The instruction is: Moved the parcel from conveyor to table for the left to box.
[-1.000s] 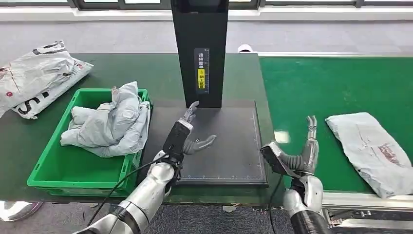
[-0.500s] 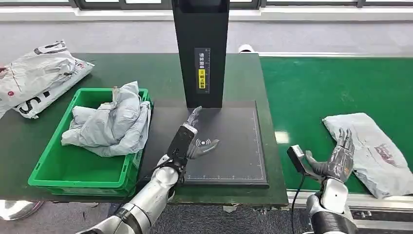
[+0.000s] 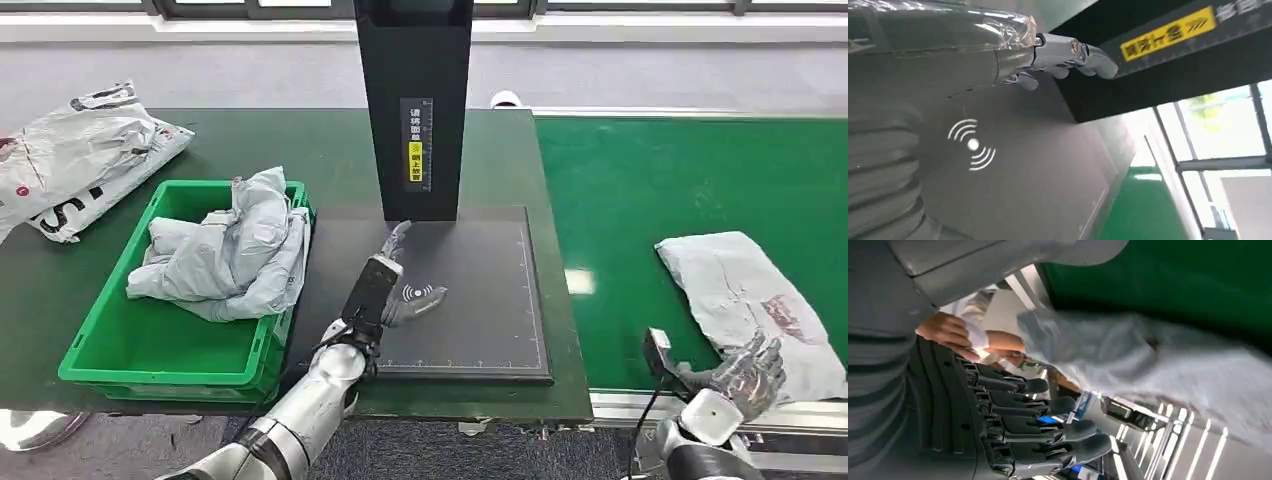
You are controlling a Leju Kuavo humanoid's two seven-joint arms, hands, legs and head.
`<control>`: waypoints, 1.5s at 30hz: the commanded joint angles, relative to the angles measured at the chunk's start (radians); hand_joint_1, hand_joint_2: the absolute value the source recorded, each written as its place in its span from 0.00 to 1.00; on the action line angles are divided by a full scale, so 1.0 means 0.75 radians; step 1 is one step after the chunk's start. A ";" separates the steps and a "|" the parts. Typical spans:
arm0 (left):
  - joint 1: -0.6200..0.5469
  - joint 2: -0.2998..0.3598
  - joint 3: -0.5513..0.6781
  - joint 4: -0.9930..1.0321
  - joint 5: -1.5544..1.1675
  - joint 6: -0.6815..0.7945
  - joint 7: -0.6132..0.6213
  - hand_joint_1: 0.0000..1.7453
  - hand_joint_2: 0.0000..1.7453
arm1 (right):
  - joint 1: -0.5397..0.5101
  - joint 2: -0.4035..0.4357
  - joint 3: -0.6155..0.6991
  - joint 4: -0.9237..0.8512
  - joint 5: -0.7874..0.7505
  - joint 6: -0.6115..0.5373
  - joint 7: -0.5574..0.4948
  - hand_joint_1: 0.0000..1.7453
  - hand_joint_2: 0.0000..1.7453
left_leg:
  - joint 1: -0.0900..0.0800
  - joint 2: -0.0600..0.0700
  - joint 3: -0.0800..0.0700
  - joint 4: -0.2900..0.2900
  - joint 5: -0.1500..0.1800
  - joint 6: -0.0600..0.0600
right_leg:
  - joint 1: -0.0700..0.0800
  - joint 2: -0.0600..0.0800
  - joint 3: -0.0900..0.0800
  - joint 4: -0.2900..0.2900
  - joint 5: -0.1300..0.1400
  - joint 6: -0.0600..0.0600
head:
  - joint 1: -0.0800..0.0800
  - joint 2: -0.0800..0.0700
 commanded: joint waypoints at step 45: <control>-0.005 0.064 -0.003 0.032 -0.002 -0.006 0.003 0.00 1.00 | -0.052 -0.066 0.108 0.165 0.021 0.097 0.040 0.00 1.00 | 0.001 0.003 0.006 -0.002 0.002 0.003 | 0.001 0.001 0.006 -0.004 0.002 0.001 | 0.000 0.000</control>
